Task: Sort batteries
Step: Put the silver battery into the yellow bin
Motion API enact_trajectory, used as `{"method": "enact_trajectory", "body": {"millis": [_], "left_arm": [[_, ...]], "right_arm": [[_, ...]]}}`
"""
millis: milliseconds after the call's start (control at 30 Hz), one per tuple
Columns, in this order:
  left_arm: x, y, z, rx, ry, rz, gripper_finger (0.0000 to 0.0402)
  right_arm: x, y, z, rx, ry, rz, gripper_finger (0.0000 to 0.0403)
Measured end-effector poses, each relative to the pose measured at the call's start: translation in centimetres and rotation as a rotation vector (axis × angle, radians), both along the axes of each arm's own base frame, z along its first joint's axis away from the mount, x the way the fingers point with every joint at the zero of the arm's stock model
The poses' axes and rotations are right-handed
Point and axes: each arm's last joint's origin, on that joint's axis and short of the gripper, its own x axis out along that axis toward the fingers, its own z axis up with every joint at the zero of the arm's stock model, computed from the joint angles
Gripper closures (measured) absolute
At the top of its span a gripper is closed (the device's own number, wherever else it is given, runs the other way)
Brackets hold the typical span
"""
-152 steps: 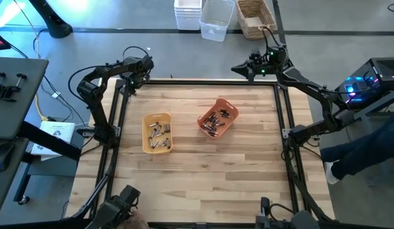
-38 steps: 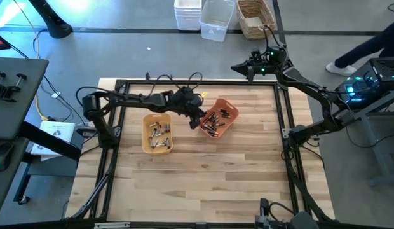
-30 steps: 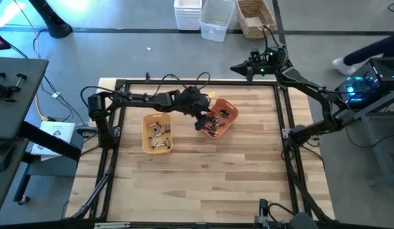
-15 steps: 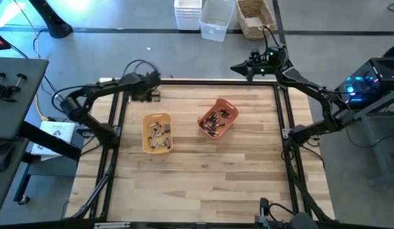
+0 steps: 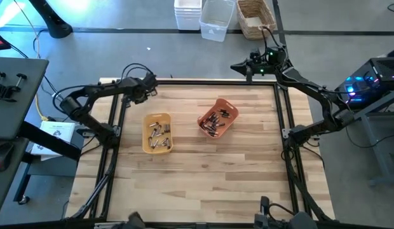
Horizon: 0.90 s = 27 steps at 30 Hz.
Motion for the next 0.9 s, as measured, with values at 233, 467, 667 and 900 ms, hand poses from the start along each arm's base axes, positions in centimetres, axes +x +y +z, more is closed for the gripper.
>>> {"method": "enact_trajectory", "body": {"millis": [233,467,667,900], "left_arm": [[-2.3,1.5,-0.5,0.156,0.047,0.367,0.0401],[-3.8,2.3,-1.3,0.183,0.2,0.431,0.0401],[-2.9,2.1,-2.2,0.19,0.24,0.392,0.0401],[-1.5,1.5,-3.6,0.073,0.194,0.314,0.0401]], "right_arm": [[0.0,0.0,0.0,-0.002,-0.002,0.012,0.0402],[0.0,0.0,0.0,0.004,-0.003,0.017,0.0402],[0.0,0.0,0.0,0.005,-0.003,0.017,0.0402],[0.0,0.0,0.0,0.003,-0.003,0.018,0.0402]]}}
